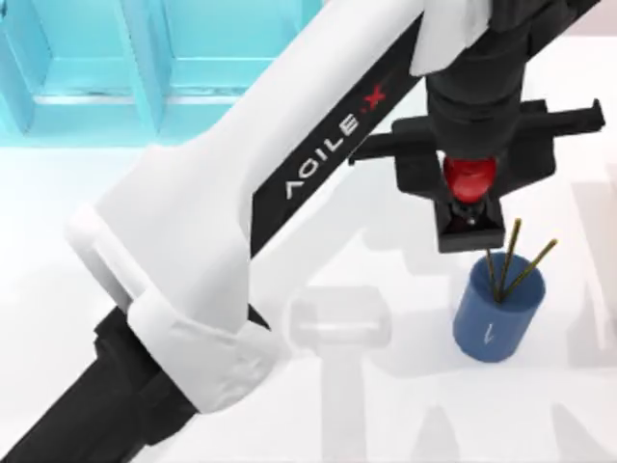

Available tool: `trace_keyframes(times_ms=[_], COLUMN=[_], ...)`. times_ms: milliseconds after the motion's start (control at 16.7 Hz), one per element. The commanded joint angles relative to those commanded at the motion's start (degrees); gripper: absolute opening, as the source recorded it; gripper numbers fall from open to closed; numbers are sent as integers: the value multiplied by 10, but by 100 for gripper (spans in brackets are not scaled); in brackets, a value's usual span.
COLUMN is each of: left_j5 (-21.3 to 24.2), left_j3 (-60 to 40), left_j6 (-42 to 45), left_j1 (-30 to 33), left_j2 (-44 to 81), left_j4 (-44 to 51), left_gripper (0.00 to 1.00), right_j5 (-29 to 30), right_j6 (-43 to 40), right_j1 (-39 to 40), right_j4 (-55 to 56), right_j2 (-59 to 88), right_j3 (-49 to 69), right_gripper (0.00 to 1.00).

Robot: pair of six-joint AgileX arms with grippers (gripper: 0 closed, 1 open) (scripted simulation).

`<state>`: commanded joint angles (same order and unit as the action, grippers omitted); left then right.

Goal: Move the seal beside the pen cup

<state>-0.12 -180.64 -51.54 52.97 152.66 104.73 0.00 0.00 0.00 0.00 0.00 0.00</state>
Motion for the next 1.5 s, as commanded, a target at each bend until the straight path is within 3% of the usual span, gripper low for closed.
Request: trace_keyframes(times_ms=[600, 960, 1500], left_j5=[4, 4, 4], left_j3=[260, 280, 280], left_j6=[-1, -1, -1], left_j1=[5, 6, 6], left_j2=[-110, -121, -121], left_j4=[-25, -28, -28], left_gripper=[0, 0, 68], right_j5=[0, 0, 0], right_j6=[0, 0, 0], right_j1=[0, 0, 0], right_j4=[0, 0, 0], right_j2=[0, 0, 0], right_j3=[0, 0, 0], right_gripper=[100, 100, 100])
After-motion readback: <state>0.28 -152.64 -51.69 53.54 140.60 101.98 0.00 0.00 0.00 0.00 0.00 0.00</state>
